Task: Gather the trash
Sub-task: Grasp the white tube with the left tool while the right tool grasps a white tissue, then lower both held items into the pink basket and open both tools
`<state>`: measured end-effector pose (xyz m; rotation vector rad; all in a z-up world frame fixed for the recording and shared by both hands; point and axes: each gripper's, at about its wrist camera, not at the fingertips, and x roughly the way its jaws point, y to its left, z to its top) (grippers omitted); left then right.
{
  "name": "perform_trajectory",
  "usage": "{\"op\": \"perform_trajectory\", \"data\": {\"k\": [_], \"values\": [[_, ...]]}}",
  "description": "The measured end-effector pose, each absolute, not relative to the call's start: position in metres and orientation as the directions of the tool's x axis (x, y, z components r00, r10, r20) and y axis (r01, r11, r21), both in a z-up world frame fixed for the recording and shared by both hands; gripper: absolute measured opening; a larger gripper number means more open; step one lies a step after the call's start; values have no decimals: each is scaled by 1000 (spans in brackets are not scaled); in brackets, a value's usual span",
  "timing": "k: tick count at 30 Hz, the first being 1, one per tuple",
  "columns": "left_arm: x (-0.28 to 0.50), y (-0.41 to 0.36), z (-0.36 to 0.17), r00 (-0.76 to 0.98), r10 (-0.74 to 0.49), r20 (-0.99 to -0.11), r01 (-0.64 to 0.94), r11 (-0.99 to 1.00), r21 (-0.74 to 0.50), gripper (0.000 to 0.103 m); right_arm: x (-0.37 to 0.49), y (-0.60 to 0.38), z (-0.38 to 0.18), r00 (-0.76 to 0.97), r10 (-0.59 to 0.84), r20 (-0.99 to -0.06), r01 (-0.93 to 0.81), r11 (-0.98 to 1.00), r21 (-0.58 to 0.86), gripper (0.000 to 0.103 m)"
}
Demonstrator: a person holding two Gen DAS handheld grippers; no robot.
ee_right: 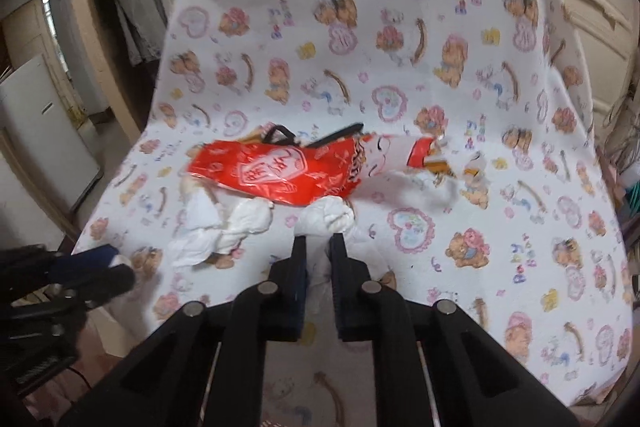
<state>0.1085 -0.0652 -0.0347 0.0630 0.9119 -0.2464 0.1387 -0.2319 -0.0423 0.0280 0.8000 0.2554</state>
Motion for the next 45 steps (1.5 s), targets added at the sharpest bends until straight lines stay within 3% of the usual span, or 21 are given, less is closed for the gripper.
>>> {"op": "perform_trajectory", "data": {"k": [7,13,21,30,38,41,45], "values": [[97,-59,-27,589,-210,-780,223,970,-92,21,109,-238,-30,675,279,-683,-250,958,144,10],[72,-39,-31,570,-256,-781,134,966,-219,21,83,-233,-21,674,296,-677,-276,951,141,11],[53,-41,-28,588,-224,-777,136,975,-178,21,56,-224,-1,688,346,-638,-317,934,165,11],[37,-42,-42,532,-259,-806,132,966,-224,21,-3,-229,16,692,397,-603,-329,917,226,11],[43,-38,-73,430,-259,-865,75,965,-251,21,-10,-220,-26,593,380,-710,-314,921,230,11],[45,-40,-80,408,-258,-876,82,966,-246,14,-3,-214,-48,543,347,-765,-310,929,202,11],[48,-40,-95,366,-247,-897,66,969,-240,13,4,-211,-73,480,330,-813,-298,933,203,11]]}}
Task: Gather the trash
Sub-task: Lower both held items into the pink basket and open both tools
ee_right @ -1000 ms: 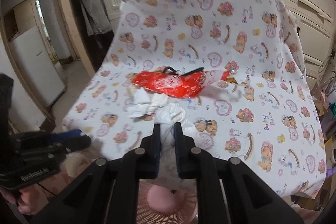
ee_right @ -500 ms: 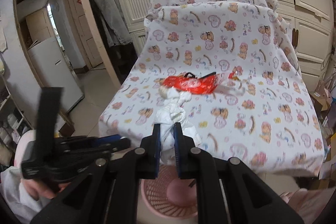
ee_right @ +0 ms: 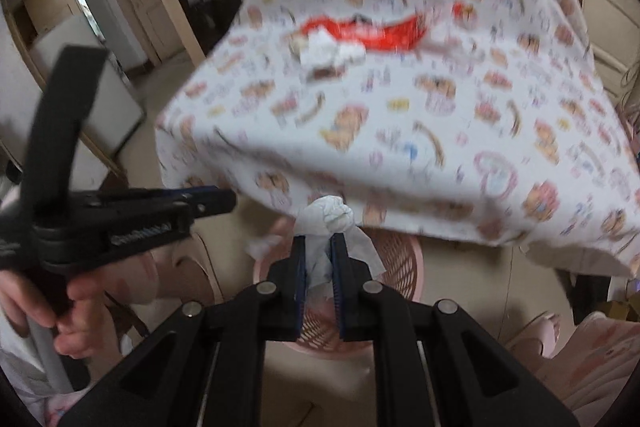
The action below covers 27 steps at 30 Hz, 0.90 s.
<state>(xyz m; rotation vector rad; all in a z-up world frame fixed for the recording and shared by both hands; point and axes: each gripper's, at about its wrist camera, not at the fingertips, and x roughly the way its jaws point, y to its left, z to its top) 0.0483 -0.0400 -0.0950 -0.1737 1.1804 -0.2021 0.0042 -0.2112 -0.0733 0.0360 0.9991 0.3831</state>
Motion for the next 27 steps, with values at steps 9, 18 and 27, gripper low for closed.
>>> {"op": "perform_trajectory", "data": {"k": [9,18,27], "values": [[53,-48,-126,273,-268,-924,59,963,-262,3,25,-211,-133,365,255,-895,-238,955,175,11],[59,-52,-149,210,-213,-954,49,977,-208,3,34,-208,-192,262,160,-952,-230,968,99,11],[54,-59,-164,149,-164,-975,72,985,-155,3,36,-206,-213,238,127,-963,-228,971,71,11]]}}
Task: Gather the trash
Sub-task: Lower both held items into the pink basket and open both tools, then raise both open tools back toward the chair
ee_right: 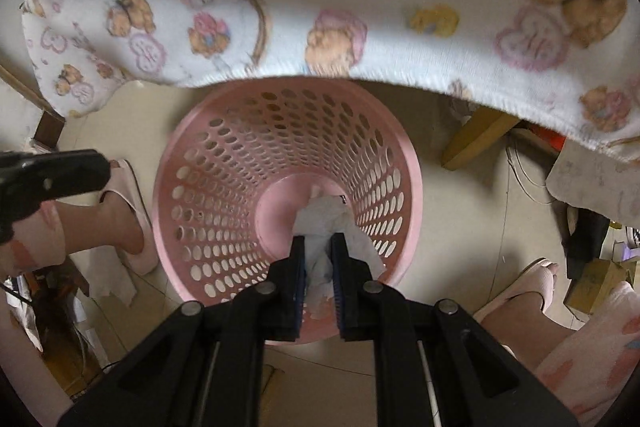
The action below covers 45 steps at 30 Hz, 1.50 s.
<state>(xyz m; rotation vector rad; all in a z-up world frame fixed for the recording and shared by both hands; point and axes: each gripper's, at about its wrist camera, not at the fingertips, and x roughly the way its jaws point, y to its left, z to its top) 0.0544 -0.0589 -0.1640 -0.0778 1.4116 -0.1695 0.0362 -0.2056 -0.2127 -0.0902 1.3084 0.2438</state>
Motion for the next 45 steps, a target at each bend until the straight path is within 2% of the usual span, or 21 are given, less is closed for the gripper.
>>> {"op": "perform_trajectory", "data": {"k": [3,6,9,11,13,15,17,19,20,22,24,26,31,42,45], "values": [[54,-57,-170,135,-145,-980,63,989,-137,3,37,-203,-217,230,117,-966,-223,973,65,16],[55,-48,-173,115,-151,-982,25,989,-149,10,36,-204,-216,240,108,-965,-209,976,57,44],[52,-43,-166,133,-131,-982,19,991,-129,25,35,-205,-211,260,101,-960,-209,977,46,45],[49,-39,-160,155,-118,-981,23,993,-115,34,34,-206,-210,268,94,-959,-205,978,39,51],[47,-36,-152,176,-126,-976,28,992,-123,36,34,-207,-206,288,84,-954,-206,978,24,60],[46,-35,-144,201,-128,-971,35,992,-124,42,33,-207,-200,306,90,-948,-205,978,27,65],[46,-34,-136,236,-117,-965,40,993,-111,53,32,-206,-196,324,96,-941,-201,979,31,72],[44,-32,-127,279,-101,-955,46,995,-92,59,31,-207,-186,355,99,-930,-194,981,30,81],[44,-31,-124,297,-96,-950,47,995,-86,63,30,-207,-181,372,101,-923,-191,981,31,82],[42,-27,-114,341,-88,-936,47,996,-77,66,28,-210,-171,399,105,-911,-184,982,33,88],[41,-25,-104,388,-86,-918,49,996,-73,69,26,-210,-159,439,101,-893,-180,983,23,91],[37,-24,-90,453,-82,-888,51,997,-66,77,22,-210,-149,468,103,-878,-183,983,18,93],[25,-26,-55,609,-86,-789,81,996,-46,85,9,-210,-119,563,119,-818,-193,981,10,100],[15,-19,-21,724,-98,-682,72,995,-67,85,-9,-217,-63,691,163,-705,-201,979,29,103],[9,-17,-4,775,-63,-629,50,998,-38,94,-11,-221,-47,724,177,-666,-194,980,50,103]]}}
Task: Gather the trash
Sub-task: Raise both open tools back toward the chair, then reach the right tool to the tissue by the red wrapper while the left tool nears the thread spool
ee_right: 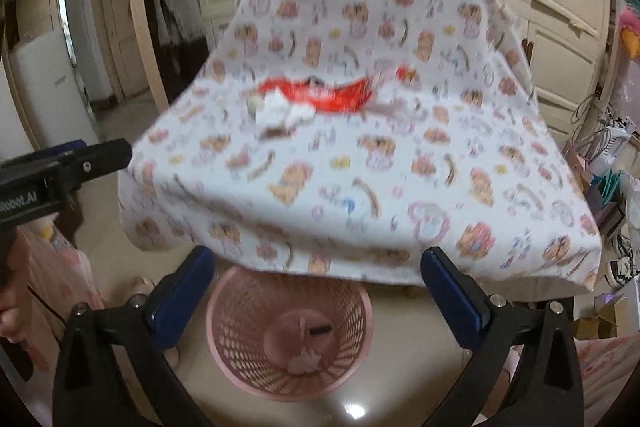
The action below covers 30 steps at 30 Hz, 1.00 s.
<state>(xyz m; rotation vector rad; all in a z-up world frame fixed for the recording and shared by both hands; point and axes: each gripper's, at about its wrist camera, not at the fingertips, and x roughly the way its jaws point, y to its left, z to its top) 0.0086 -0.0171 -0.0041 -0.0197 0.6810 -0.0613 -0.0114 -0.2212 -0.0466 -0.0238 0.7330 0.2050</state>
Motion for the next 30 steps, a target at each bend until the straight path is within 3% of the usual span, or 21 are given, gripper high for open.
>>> {"op": "perform_trajectory", "data": {"k": [2,12,19,24,30], "values": [[11,-16,7,795,-50,-604,35,999,-37,102,-11,-226,-34,746,179,-641,-184,981,60,103],[57,-8,62,840,-34,-541,42,999,2,102,2,-245,10,828,135,-545,-132,990,44,103],[91,6,60,846,-4,-533,13,1000,13,102,24,-249,28,844,148,-516,-144,988,49,103],[107,11,29,811,14,-585,-11,1000,9,102,42,-248,32,851,146,-505,-137,989,55,103],[133,17,-5,716,-51,-697,-20,995,-93,100,53,-240,28,841,148,-520,-151,988,37,103]]}}
